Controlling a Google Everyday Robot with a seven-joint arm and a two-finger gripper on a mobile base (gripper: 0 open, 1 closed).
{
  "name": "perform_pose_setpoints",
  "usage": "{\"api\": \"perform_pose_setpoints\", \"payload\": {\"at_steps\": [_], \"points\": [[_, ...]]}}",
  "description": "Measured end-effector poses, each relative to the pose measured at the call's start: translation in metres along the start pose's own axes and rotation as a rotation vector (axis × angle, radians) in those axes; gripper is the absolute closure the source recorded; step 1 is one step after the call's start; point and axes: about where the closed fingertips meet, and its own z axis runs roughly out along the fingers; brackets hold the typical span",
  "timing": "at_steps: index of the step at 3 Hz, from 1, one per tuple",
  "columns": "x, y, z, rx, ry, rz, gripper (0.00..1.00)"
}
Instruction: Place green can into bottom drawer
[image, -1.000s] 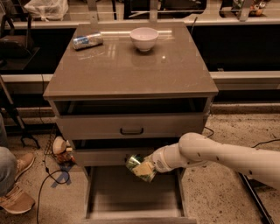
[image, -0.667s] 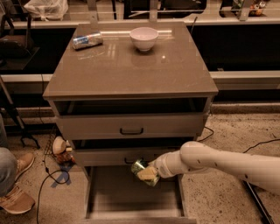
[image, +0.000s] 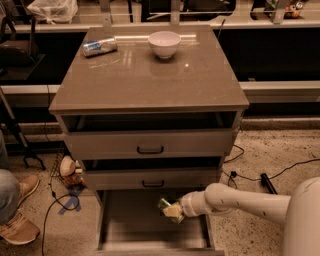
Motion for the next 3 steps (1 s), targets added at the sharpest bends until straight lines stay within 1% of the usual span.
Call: {"api": "perform_pose_setpoints", "payload": {"at_steps": [1, 2, 3], "points": [[0.034, -0.023, 0.041, -0.032, -0.012, 0.04, 1.0], [0.062, -0.039, 0.081, -0.054, -0.026, 0.068, 1.0], [0.079, -0.045, 0.113, -0.066, -0.055, 0.082, 0.82]]}}
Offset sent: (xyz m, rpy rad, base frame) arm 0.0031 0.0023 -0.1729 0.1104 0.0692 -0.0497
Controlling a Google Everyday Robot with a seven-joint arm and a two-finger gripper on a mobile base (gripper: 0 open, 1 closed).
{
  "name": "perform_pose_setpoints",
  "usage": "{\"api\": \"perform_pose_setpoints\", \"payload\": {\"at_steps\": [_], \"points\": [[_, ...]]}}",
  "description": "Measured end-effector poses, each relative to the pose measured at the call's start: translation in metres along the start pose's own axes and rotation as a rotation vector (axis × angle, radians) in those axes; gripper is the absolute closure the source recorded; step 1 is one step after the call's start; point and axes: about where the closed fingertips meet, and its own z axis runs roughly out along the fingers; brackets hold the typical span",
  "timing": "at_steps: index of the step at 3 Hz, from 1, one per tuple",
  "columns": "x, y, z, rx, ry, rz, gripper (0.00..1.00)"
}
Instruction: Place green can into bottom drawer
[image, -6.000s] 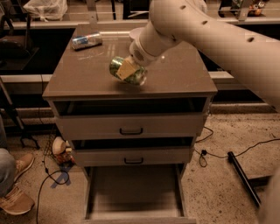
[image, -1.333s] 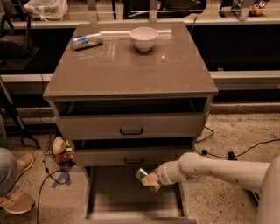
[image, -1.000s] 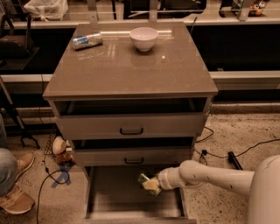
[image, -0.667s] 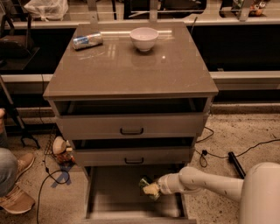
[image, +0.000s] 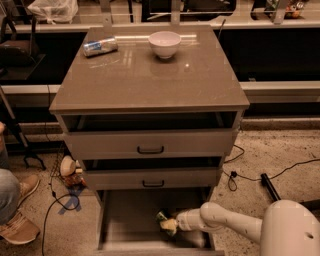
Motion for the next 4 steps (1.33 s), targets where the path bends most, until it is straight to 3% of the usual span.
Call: {"api": "perform_pose_setpoints", "payload": {"at_steps": [3, 4], "points": [[0.016, -0.003, 0.044, -0.021, -0.026, 0.024, 0.05], [0.011, -0.003, 0.037, -0.01, -0.049, 0.019, 0.0]]}}
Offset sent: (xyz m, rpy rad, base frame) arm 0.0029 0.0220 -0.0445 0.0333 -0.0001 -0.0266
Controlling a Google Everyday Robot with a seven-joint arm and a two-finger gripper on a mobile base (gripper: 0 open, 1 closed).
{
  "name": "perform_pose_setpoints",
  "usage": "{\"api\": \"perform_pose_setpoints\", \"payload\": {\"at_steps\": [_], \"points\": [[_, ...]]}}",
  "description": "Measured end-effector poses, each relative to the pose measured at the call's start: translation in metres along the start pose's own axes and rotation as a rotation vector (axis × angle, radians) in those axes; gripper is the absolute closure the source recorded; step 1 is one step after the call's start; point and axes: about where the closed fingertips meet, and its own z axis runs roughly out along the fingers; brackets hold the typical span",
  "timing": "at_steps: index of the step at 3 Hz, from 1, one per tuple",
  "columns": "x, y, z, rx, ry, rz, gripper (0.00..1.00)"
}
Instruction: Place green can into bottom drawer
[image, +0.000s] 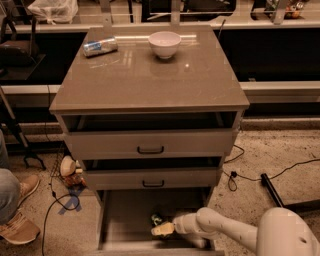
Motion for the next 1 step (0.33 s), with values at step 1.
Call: {"api": "perform_pose_setpoints", "payload": {"at_steps": [1], "points": [[-0.0232, 0.0063, -0.0554, 0.036, -0.127, -0.021, 0.0]]}}
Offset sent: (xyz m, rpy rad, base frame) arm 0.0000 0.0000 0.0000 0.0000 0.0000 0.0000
